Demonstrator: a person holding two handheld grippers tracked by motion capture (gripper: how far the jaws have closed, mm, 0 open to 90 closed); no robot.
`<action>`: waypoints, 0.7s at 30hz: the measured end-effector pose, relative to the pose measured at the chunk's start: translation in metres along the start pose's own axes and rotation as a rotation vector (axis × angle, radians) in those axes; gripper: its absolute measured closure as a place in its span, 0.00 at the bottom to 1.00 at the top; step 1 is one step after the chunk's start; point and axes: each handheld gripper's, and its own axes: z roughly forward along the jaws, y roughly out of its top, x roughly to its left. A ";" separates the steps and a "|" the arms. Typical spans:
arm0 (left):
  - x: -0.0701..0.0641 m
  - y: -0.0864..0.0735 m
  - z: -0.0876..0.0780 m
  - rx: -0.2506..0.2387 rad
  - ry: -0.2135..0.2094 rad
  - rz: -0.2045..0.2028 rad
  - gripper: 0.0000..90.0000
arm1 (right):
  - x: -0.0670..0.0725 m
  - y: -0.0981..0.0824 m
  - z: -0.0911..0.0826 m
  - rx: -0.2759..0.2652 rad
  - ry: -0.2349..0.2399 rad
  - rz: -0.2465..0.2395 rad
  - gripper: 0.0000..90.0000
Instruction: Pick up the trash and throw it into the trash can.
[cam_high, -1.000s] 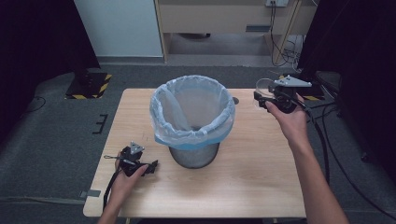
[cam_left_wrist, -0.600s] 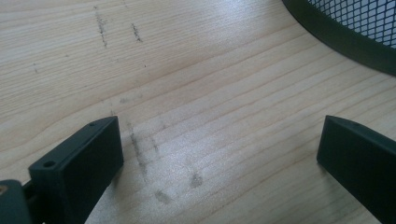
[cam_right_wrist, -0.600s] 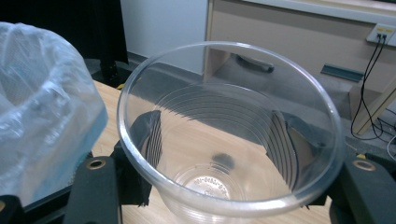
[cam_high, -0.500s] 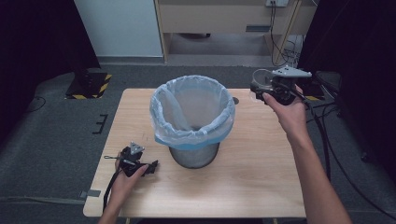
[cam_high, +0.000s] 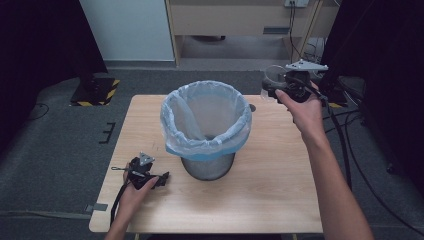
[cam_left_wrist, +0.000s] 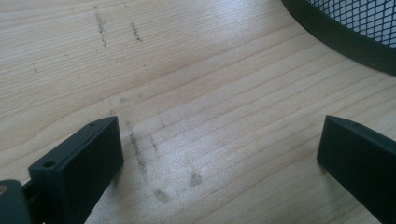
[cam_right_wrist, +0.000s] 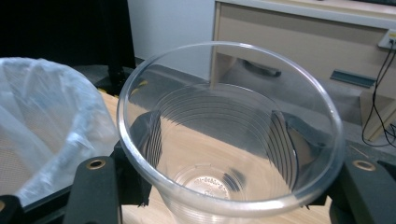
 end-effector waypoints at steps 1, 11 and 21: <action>0.000 0.000 0.000 0.000 0.000 0.000 0.00 | 0.002 0.003 0.000 -0.008 0.007 0.000 0.39; 0.000 0.000 0.000 -0.001 0.000 -0.001 0.00 | 0.022 0.024 -0.005 -0.045 0.050 -0.017 0.39; 0.000 0.000 0.000 -0.001 0.001 -0.001 0.00 | 0.036 0.033 -0.005 -0.042 0.079 -0.041 0.38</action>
